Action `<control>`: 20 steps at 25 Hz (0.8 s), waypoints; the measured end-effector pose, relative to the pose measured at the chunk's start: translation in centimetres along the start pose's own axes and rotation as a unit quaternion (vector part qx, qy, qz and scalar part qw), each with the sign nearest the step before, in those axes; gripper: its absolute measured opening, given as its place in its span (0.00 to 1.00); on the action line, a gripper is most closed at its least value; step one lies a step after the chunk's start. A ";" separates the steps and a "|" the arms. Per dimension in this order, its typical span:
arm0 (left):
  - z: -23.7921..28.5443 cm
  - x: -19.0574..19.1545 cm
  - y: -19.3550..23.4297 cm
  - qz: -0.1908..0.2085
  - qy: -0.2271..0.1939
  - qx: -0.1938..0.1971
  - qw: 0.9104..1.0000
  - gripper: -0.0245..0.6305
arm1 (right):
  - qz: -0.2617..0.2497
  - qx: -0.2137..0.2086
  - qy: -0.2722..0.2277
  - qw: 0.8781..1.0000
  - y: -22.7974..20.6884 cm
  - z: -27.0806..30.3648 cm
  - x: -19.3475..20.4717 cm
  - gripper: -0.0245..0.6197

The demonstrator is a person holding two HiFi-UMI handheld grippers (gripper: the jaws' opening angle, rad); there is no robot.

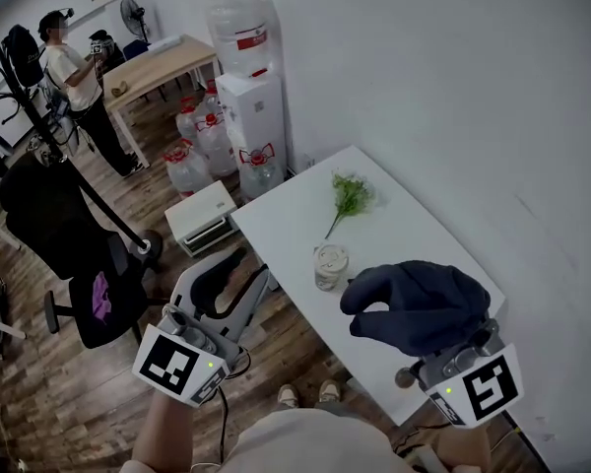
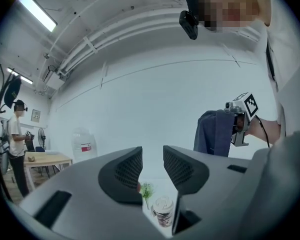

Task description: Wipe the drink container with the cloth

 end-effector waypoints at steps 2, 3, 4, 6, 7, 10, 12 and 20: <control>-0.9 0.1 -0.2 -0.002 0.003 -0.004 1.000 0.23 | 0.004 0.002 0.001 1.000 0.4 -0.7 0.1 0.13; -1.3 0.2 -0.4 -0.001 0.007 -0.004 1.000 0.22 | 0.008 0.002 0.001 1.000 0.6 -1.0 0.3 0.13; -1.6 0.4 -0.7 0.002 0.012 -0.003 1.000 0.21 | 0.013 0.003 0.000 1.000 0.7 -1.3 0.4 0.12; -2.1 0.9 -1.3 0.011 0.023 0.002 1.000 0.20 | 0.030 0.007 -0.007 1.000 0.7 -1.9 0.7 0.12; -2.3 1.1 -1.6 0.014 0.027 0.003 1.000 0.19 | 0.038 0.009 -0.010 0.999 0.7 -2.2 0.9 0.11; -3.2 1.7 -2.5 -0.001 0.023 0.001 1.000 0.15 | 0.051 0.010 -0.003 0.999 0.9 -2.9 1.6 0.11; -3.9 2.1 -2.9 -0.011 0.017 -0.005 1.000 0.13 | 0.053 0.009 0.010 0.999 1.2 -3.1 2.3 0.11; -5.6 4.1 -4.5 0.007 0.046 -0.014 0.999 0.08 | 0.064 -0.003 0.039 0.997 3.9 -3.4 5.0 0.11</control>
Point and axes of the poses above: the fingertips, and each gripper's own axes: z forward along the fingers, y to its left, x out of its underside, the point moved 7 cm from there along -z, backward along the fingers, and after that the axes turned 5 degrees about z, right-handed, at the moved point
